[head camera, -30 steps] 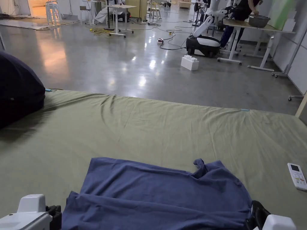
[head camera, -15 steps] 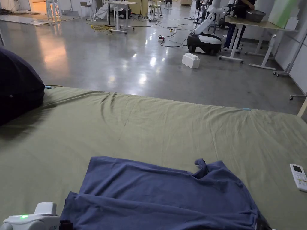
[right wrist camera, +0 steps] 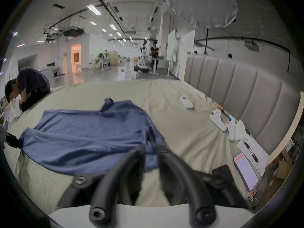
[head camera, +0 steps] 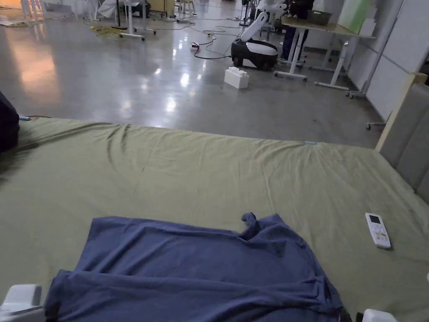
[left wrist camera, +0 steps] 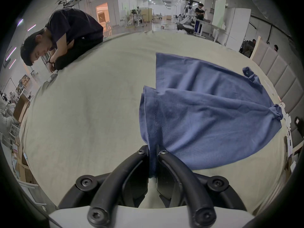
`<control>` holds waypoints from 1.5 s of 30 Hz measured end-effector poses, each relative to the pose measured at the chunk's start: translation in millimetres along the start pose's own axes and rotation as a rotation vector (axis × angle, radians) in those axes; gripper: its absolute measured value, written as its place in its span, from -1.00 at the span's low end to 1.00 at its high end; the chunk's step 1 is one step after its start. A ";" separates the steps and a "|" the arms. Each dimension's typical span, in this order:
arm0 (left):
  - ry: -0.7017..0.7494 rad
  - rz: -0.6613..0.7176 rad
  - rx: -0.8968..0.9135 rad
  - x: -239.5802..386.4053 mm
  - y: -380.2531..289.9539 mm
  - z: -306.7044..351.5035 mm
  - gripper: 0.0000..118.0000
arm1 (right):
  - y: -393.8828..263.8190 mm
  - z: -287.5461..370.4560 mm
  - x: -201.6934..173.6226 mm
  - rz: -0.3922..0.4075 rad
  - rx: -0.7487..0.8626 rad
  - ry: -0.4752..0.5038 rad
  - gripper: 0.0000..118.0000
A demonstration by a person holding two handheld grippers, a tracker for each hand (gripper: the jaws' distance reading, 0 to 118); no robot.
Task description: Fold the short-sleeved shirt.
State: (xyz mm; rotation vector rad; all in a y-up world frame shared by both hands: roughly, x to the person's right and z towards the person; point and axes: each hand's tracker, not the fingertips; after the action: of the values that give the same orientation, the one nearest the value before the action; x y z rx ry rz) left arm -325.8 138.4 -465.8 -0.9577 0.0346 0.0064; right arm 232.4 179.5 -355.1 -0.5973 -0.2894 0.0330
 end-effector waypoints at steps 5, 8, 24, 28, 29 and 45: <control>0.002 -0.004 0.031 3.7 2.1 15.7 -0.86 | 2.6 -37.4 29.1 -0.037 -0.163 0.057 0.30; 0.004 -0.002 0.037 7.7 2.9 20.6 -0.86 | 6.5 -62.7 33.6 -0.022 -0.243 0.089 0.34; 0.004 0.006 0.036 10.1 1.0 18.1 -0.86 | -7.1 -128.1 11.7 0.128 -0.381 0.163 -0.63; 0.000 0.000 0.044 11.5 -1.9 18.1 -0.86 | -7.0 -122.5 2.2 0.126 -0.366 0.169 -0.92; -0.002 0.003 0.049 11.2 -2.6 19.4 -0.86 | -6.7 -121.4 -1.5 0.138 -0.364 0.157 -0.93; -0.127 0.071 0.181 -7.8 31.1 75.1 -0.87 | 62.2 -45.1 17.3 0.134 -0.238 0.171 -0.93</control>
State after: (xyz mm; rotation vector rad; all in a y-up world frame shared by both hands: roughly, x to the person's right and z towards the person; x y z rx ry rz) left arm -332.2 217.8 -447.8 -0.7728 -0.0471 0.1280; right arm 264.8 208.1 -420.9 -0.8508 -0.0863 0.0771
